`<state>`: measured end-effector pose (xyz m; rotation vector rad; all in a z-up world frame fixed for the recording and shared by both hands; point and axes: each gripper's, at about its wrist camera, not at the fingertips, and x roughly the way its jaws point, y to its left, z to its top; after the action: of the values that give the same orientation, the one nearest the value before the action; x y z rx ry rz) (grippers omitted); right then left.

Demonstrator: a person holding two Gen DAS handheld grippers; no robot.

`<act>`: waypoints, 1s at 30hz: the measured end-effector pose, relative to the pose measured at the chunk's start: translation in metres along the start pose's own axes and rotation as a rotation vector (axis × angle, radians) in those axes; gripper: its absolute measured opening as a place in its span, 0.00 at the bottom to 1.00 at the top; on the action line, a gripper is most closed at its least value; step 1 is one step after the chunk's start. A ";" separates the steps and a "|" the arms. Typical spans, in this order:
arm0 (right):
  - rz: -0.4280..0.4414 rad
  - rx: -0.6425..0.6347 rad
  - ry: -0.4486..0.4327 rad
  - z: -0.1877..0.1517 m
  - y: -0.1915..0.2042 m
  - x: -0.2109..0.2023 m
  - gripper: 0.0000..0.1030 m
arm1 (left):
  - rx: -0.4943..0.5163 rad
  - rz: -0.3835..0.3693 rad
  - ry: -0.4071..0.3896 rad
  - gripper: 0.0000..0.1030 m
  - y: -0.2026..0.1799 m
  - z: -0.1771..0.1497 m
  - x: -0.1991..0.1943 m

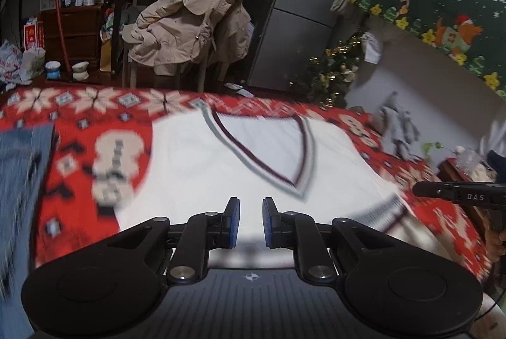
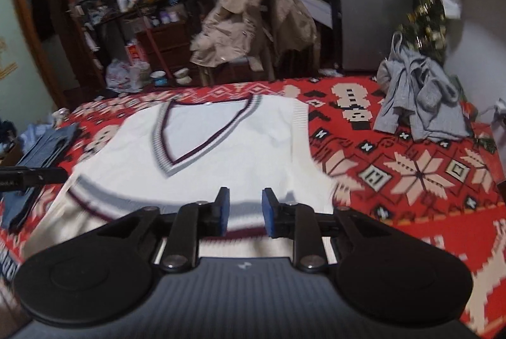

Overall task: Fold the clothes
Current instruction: 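Open both grippers and move them toward the vest's V-neckline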

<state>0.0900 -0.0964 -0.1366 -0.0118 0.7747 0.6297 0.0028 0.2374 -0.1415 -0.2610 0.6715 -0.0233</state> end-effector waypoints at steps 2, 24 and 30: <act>-0.014 0.043 0.039 0.020 -0.007 0.020 0.20 | -0.007 0.002 0.032 0.12 0.007 0.020 0.013; -0.189 0.219 0.260 0.088 0.006 0.127 0.04 | -0.145 0.059 0.356 0.05 0.030 0.077 0.077; -0.158 0.173 0.284 0.084 -0.004 0.172 0.00 | -0.171 0.139 0.388 0.05 0.022 0.080 0.100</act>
<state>0.2401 0.0109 -0.1894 -0.0039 1.0898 0.4129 0.1296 0.2663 -0.1480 -0.3788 1.0786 0.1200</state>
